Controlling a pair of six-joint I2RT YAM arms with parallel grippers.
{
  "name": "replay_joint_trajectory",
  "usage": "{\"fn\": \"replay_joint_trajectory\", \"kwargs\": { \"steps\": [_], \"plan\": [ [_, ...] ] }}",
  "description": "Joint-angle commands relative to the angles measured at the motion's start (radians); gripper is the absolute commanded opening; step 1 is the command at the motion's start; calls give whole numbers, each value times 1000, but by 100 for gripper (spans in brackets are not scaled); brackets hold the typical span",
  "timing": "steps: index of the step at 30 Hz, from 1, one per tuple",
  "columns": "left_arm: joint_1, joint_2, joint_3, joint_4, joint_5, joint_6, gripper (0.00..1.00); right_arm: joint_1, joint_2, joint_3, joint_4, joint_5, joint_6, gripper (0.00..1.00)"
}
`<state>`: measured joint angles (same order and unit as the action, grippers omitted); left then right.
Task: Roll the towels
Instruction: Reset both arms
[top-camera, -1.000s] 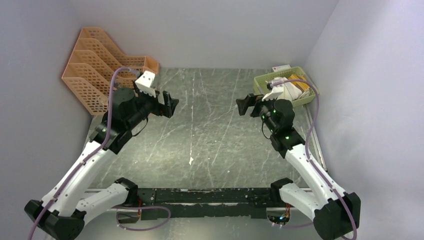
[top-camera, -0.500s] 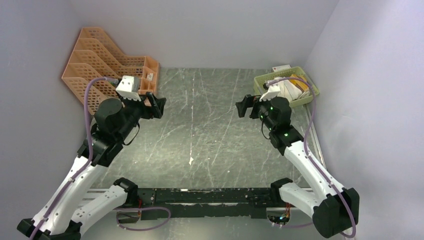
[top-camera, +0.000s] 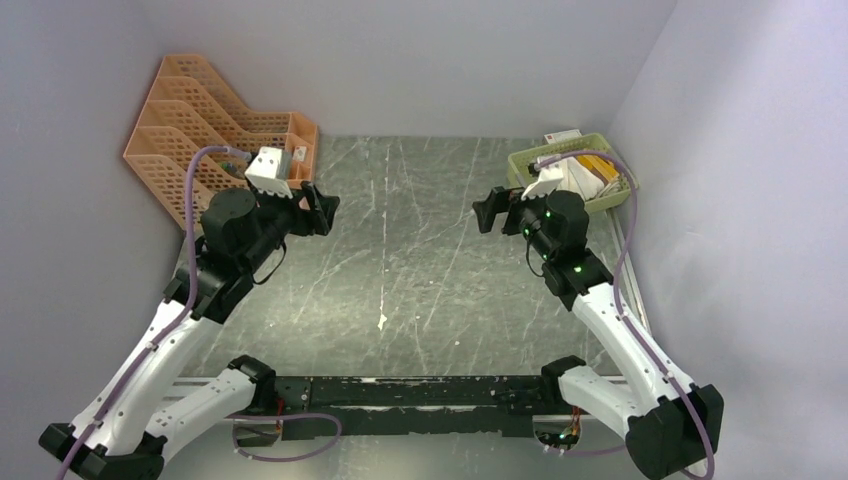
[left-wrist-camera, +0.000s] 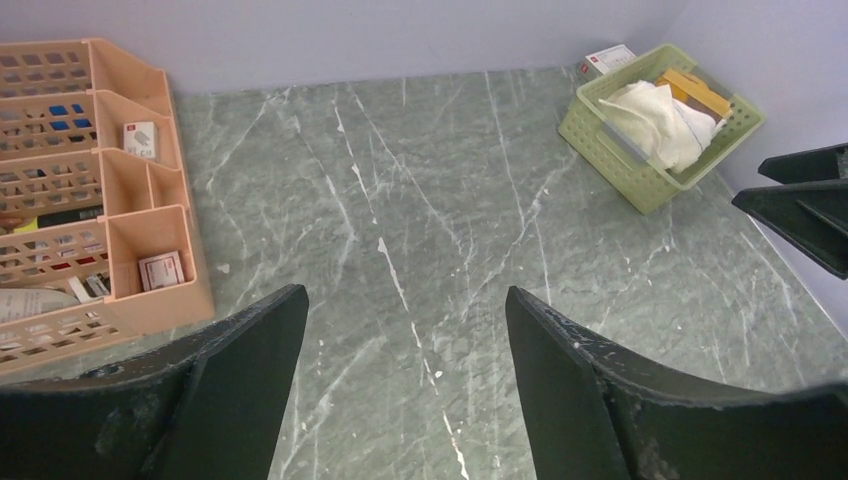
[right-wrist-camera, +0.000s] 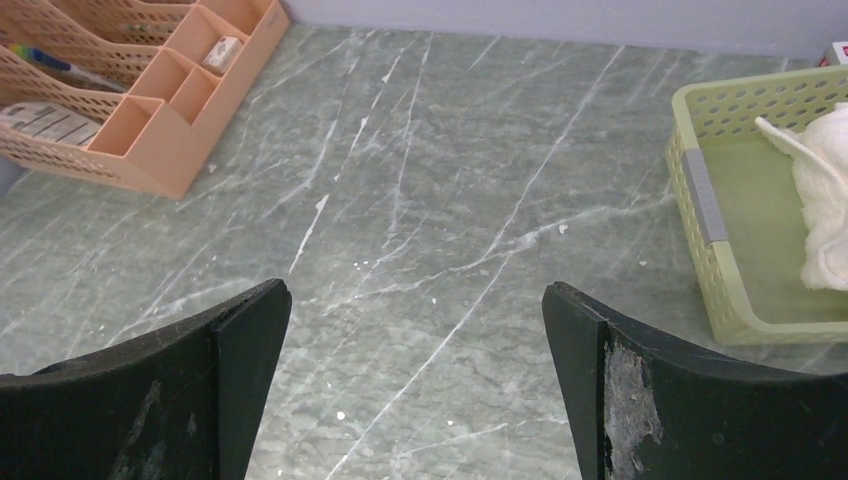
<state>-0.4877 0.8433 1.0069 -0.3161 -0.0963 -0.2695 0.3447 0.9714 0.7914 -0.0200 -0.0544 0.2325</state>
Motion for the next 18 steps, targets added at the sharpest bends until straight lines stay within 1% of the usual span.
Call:
{"fn": "replay_joint_trajectory", "kwargs": {
  "steps": [1,2,6,11,15,18],
  "plan": [
    [5,-14,25,12,-21,-6,87,4,-34,8,7,16,3,100],
    [5,-15,29,5,-41,-8,89,4,-35,8,12,45,46,100],
    [5,-16,40,-15,-95,-38,93,4,-18,35,-20,116,114,100],
    [5,-40,31,-31,-174,-52,94,6,-30,25,-6,171,110,100],
    [5,-46,28,-33,-189,-37,92,4,-20,43,-13,172,119,100],
    [5,-38,37,-42,-193,-30,85,4,-11,49,-17,178,126,100]
  ]
}}
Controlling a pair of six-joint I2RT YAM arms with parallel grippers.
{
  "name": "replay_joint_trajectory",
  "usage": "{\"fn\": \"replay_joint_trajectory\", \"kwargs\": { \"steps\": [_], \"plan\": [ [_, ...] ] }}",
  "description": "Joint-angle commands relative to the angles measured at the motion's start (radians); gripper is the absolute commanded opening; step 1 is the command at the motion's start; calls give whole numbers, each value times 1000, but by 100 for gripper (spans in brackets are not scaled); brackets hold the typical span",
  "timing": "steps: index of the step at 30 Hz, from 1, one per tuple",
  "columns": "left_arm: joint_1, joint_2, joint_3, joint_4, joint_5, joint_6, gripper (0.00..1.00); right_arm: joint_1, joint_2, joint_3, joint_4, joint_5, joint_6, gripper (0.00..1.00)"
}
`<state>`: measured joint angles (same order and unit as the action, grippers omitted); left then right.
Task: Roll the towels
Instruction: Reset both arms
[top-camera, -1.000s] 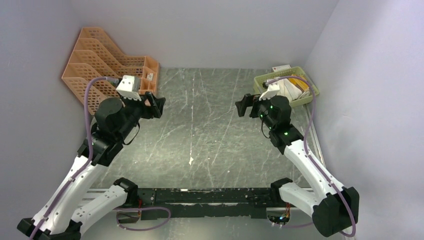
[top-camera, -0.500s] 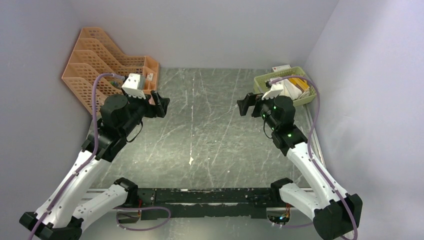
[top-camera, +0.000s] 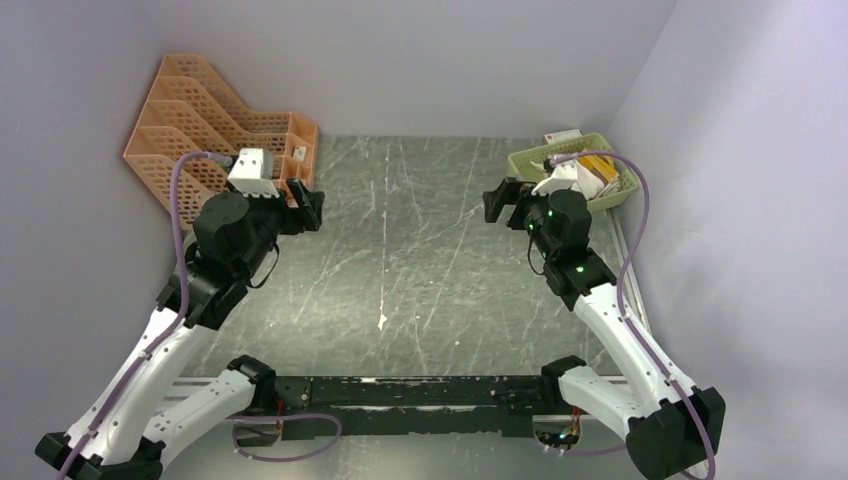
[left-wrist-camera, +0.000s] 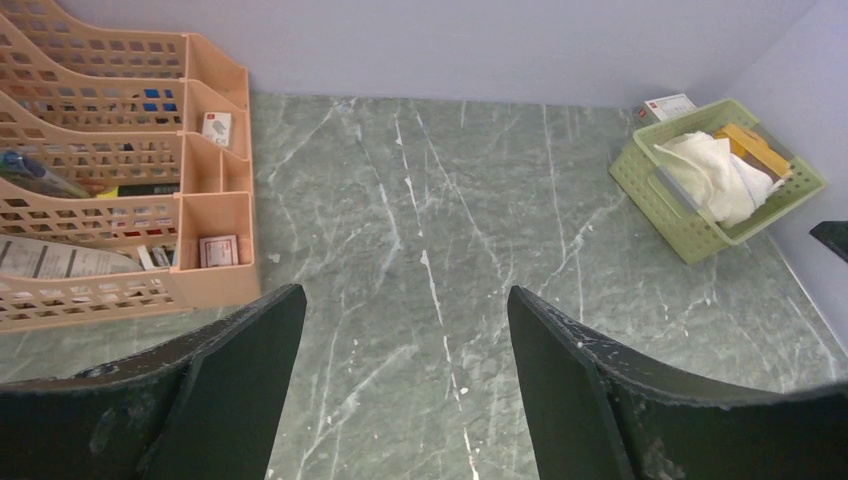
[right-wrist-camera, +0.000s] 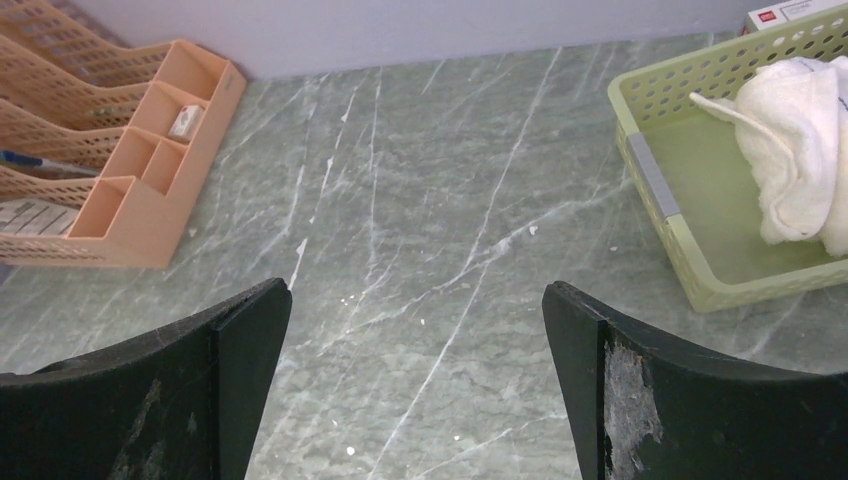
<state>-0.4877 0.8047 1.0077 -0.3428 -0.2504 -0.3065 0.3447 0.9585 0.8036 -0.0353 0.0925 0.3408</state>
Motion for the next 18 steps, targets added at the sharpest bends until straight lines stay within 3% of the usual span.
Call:
{"fn": "replay_joint_trajectory", "kwargs": {
  "steps": [1,5,10,18],
  "plan": [
    [5,2,41,-22,-38,11,83,4,2,37,-2,34,22,100],
    [5,12,49,-28,-42,29,81,4,-16,20,9,47,32,100],
    [5,-13,19,18,-8,46,94,5,-9,19,11,60,41,100],
    [5,10,38,43,31,65,96,6,12,41,-7,79,21,100]
  ]
}}
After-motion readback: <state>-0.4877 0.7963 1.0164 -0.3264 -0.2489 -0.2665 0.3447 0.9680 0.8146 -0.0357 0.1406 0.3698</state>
